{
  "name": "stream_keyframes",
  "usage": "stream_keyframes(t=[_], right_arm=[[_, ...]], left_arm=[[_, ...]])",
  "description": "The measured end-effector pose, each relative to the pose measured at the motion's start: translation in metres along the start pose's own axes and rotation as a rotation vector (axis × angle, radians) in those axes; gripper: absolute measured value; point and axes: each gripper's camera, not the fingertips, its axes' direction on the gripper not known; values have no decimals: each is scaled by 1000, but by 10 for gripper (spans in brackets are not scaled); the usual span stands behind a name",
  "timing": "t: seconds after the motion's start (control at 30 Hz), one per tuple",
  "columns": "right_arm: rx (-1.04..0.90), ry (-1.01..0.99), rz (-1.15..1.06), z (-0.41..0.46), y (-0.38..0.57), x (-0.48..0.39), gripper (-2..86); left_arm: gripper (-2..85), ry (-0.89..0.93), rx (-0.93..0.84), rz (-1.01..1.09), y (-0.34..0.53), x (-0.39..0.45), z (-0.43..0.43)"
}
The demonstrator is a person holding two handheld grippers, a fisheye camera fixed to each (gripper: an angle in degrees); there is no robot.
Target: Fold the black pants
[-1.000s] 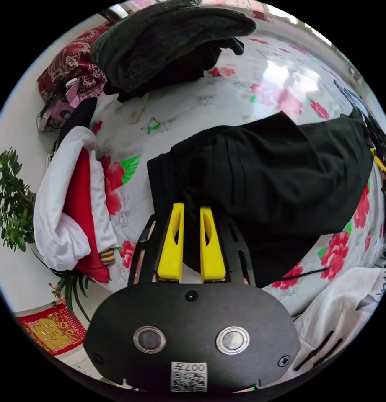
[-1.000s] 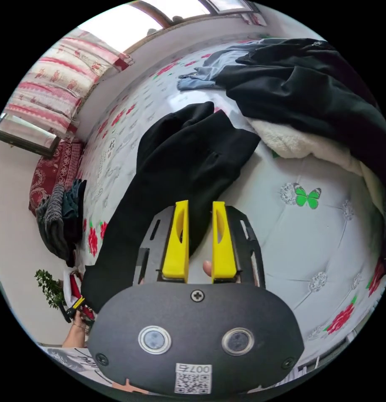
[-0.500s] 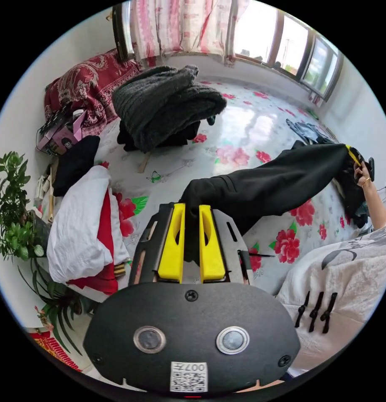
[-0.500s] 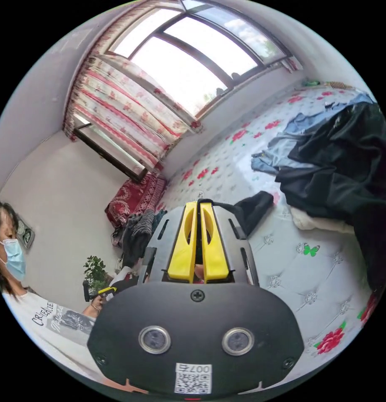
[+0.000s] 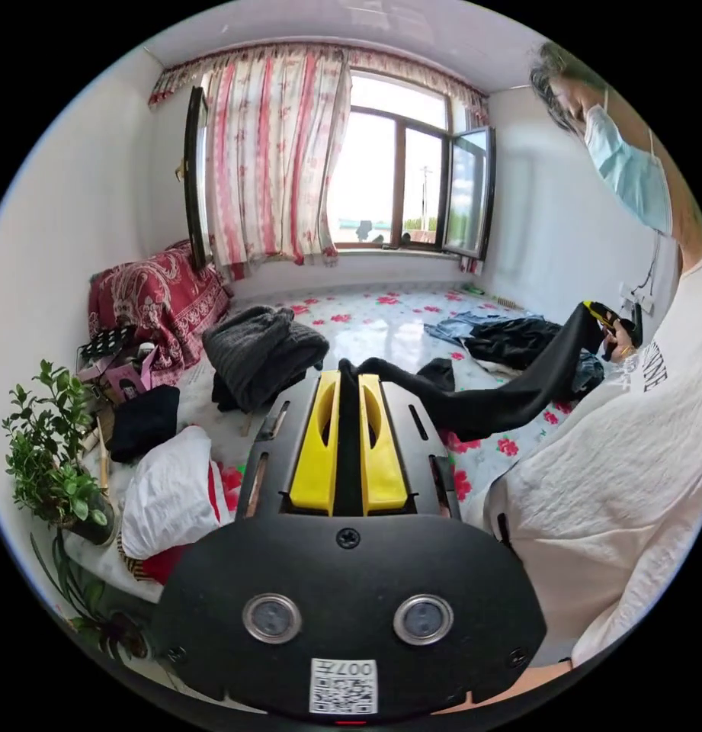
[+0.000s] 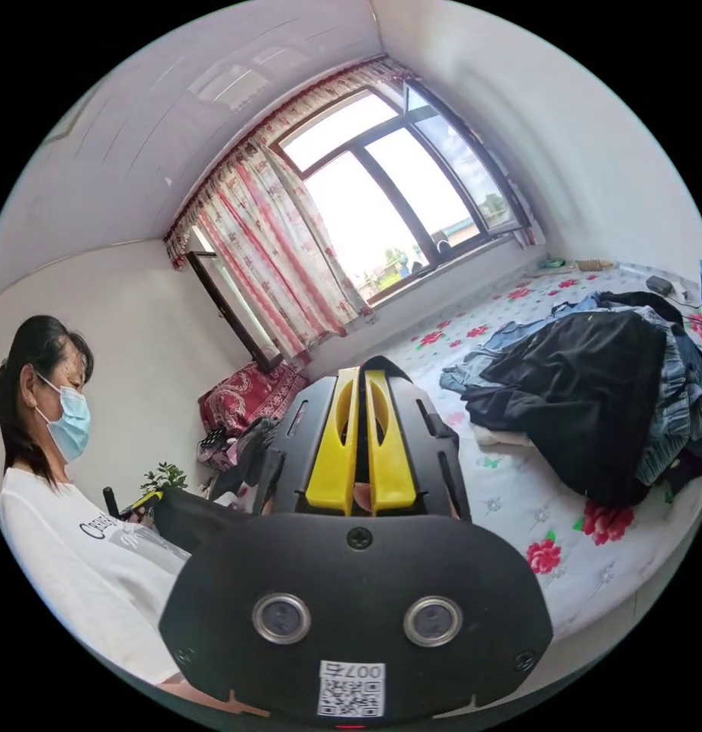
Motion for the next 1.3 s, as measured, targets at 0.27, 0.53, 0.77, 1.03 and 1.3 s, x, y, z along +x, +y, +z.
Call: stream_keyframes(t=[0.27, 0.53, 0.77, 1.03, 1.3], right_arm=[[-44, -229, -195, 132, -85, -57, -1], [-612, 136, -67, 393, -30, 6, 32], [-874, 174, 190, 474, 125, 93, 77], [-812, 217, 241, 531, 154, 98, 70], [-743, 141, 202, 504, 135, 74, 1]], left_arm=[[-2, -257, -32, -267, 18, -71, 55], [-6, -576, -494, -426, 81, -129, 236], [-5, -455, -744, -442, 152, -104, 297], [-2, -423, -1028, -381, 188, -98, 397], [-9, -450, -977, -228, 189, -76, 402]])
